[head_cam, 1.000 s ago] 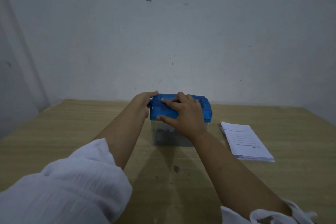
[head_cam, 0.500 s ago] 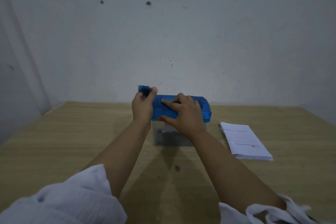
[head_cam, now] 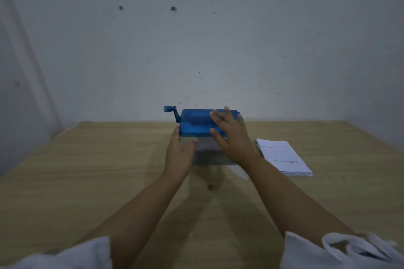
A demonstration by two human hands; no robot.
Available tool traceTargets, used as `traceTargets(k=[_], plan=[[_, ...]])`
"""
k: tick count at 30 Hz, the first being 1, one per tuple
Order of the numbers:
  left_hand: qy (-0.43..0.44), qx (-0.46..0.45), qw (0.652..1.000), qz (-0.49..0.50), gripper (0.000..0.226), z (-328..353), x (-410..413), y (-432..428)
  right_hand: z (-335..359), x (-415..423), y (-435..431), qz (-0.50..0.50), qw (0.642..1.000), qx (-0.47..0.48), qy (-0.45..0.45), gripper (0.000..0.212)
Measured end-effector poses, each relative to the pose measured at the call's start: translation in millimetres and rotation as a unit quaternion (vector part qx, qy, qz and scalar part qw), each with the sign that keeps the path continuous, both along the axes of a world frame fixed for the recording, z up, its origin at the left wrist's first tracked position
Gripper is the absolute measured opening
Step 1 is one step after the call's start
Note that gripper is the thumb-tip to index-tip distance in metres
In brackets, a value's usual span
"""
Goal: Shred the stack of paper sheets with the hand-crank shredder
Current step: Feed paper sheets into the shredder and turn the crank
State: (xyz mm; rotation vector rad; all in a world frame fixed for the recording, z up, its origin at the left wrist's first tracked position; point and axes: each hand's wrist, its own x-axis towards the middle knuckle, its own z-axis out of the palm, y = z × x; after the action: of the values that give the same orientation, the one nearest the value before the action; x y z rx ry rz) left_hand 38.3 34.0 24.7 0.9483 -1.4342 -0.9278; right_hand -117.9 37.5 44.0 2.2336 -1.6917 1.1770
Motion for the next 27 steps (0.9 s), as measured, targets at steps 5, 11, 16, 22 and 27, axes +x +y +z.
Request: traceTargets(k=[5,11,16,22,27], plan=[[-0.113,0.012,0.993,0.024,0.065,-39,-18,35,-26,-47,29,-0.102,0.968,-0.113,-0.200,0.027],[-0.180,-0.001,0.981,-0.066,0.061,-57,-63,59,-57,-116,31,-0.200,0.967,-0.026,-0.159,0.016],[-0.278,-0.048,0.945,-0.165,0.055,-61,-113,54,-70,-149,39,-0.277,0.948,0.021,-0.155,0.017],[-0.376,-0.074,0.908,-0.170,0.058,-57,-165,20,-76,-154,40,-0.370,0.916,0.083,-0.129,0.029],[-0.520,-0.098,0.827,-0.190,0.053,-61,-178,10,-79,-165,38,-0.445,0.864,0.194,-0.137,0.053]])
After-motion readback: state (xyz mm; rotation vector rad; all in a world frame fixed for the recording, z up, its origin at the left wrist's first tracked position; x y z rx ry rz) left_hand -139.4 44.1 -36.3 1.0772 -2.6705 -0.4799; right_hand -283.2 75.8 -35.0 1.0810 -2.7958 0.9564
